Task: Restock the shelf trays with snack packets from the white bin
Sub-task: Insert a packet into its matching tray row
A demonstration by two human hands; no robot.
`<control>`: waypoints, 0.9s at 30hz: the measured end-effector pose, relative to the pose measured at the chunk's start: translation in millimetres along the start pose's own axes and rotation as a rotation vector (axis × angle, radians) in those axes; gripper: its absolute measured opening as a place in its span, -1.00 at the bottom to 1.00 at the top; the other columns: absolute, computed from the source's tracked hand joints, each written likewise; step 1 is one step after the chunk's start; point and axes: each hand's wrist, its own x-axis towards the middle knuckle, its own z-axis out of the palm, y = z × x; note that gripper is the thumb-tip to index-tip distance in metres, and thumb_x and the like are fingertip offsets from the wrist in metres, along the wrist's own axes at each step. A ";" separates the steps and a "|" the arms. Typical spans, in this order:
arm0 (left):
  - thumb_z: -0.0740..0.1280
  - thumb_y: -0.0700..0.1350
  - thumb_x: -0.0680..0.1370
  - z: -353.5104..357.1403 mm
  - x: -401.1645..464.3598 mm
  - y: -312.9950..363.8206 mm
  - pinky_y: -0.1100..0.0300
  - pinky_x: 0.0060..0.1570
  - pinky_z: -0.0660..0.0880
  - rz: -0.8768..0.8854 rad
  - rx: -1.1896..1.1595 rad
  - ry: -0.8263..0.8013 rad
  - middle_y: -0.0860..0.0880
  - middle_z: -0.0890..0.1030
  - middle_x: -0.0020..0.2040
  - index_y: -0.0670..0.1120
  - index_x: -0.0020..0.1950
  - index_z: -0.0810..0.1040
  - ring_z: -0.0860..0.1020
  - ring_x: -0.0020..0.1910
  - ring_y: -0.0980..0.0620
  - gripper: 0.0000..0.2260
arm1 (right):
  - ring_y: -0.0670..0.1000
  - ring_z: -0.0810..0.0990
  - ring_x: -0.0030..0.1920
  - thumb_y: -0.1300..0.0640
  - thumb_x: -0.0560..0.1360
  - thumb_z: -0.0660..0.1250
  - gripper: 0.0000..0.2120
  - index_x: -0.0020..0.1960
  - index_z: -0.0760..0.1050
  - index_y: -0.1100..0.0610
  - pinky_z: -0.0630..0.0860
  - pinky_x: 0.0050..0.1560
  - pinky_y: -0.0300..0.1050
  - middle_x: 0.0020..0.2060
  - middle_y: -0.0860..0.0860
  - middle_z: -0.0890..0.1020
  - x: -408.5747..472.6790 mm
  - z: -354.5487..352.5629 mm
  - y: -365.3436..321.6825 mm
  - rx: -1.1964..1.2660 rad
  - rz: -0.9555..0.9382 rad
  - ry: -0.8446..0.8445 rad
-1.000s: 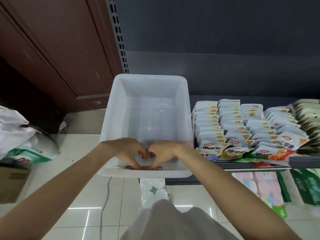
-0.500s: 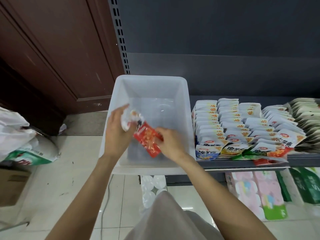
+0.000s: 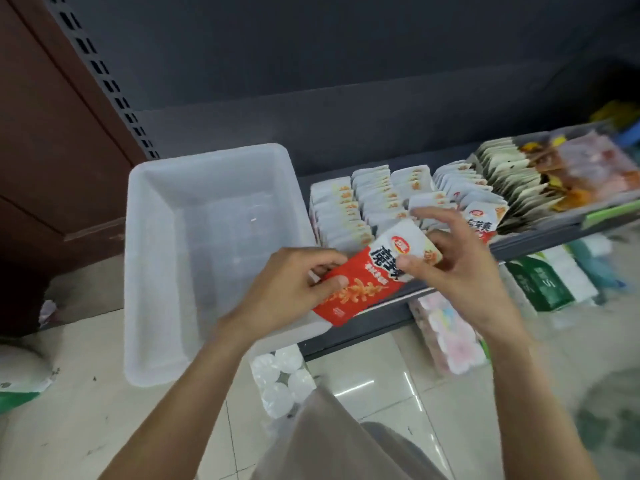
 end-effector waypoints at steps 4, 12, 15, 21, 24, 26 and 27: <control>0.42 -0.07 0.48 47.9 29.8 18.4 0.22 -0.03 0.53 0.169 0.137 -0.102 0.10 0.65 0.04 0.01 0.09 0.64 0.59 -0.04 0.19 -0.80 | -0.18 0.60 -0.29 0.19 0.38 0.44 -0.86 -0.10 0.56 0.03 0.52 -0.35 -0.31 -0.26 -0.25 0.66 -27.0 -40.2 19.1 -0.175 0.103 -0.012; 0.40 0.03 0.47 102.7 99.6 35.6 0.22 0.15 0.24 0.395 0.397 0.061 0.05 0.52 0.20 0.04 0.25 0.50 0.39 0.22 0.04 -0.64 | -0.15 0.52 -0.31 0.19 0.52 0.30 -0.87 0.07 0.44 0.14 0.43 -0.30 -0.31 -0.23 -0.06 0.57 -43.4 -129.1 37.4 -0.599 -0.085 0.773; 0.41 0.13 0.43 120.3 119.9 37.6 0.09 0.27 0.22 0.401 0.530 0.021 0.01 0.45 0.28 0.03 0.32 0.45 0.34 0.30 -0.01 -0.50 | 0.20 0.58 -0.20 0.30 0.49 0.28 -0.81 0.10 0.47 0.20 0.49 -0.23 -0.04 -0.15 0.16 0.62 -11.2 -159.6 58.1 -0.867 -0.089 0.622; 0.35 0.13 0.47 133.7 137.2 39.3 0.06 0.32 0.18 0.367 0.611 -0.049 0.00 0.41 0.34 0.03 0.38 0.39 0.31 0.35 -0.02 -0.50 | 0.22 0.60 -0.12 0.33 0.50 0.26 -0.81 0.09 0.51 0.23 0.37 -0.25 -0.12 -0.13 0.18 0.62 61.2 -154.1 100.0 -1.053 -0.120 0.191; 0.33 0.12 0.49 131.9 141.4 35.4 0.07 0.31 0.21 0.363 0.594 -0.059 0.01 0.43 0.33 0.03 0.37 0.39 0.33 0.33 -0.01 -0.52 | 0.18 0.61 -0.03 0.30 0.52 0.27 -0.80 0.12 0.54 0.20 0.50 -0.09 -0.03 -0.01 0.16 0.65 81.0 -143.2 101.8 -1.069 -0.167 0.050; 0.31 0.12 0.50 130.7 143.2 33.5 0.07 0.30 0.23 0.359 0.580 -0.061 0.01 0.44 0.32 0.02 0.36 0.40 0.34 0.31 -0.01 -0.54 | 0.19 0.61 -0.07 0.29 0.52 0.27 -0.82 0.10 0.54 0.20 0.50 -0.11 -0.02 -0.04 0.16 0.64 86.3 -141.0 101.5 -1.090 -0.212 0.038; 0.30 0.13 0.50 130.5 144.0 33.0 0.07 0.30 0.23 0.356 0.575 -0.064 0.01 0.44 0.32 0.02 0.36 0.41 0.34 0.31 0.00 -0.55 | 0.18 0.61 -0.09 0.28 0.52 0.28 -0.83 0.10 0.53 0.21 0.48 -0.13 -0.05 -0.06 0.16 0.64 86.3 -141.5 102.7 -1.094 -0.229 0.058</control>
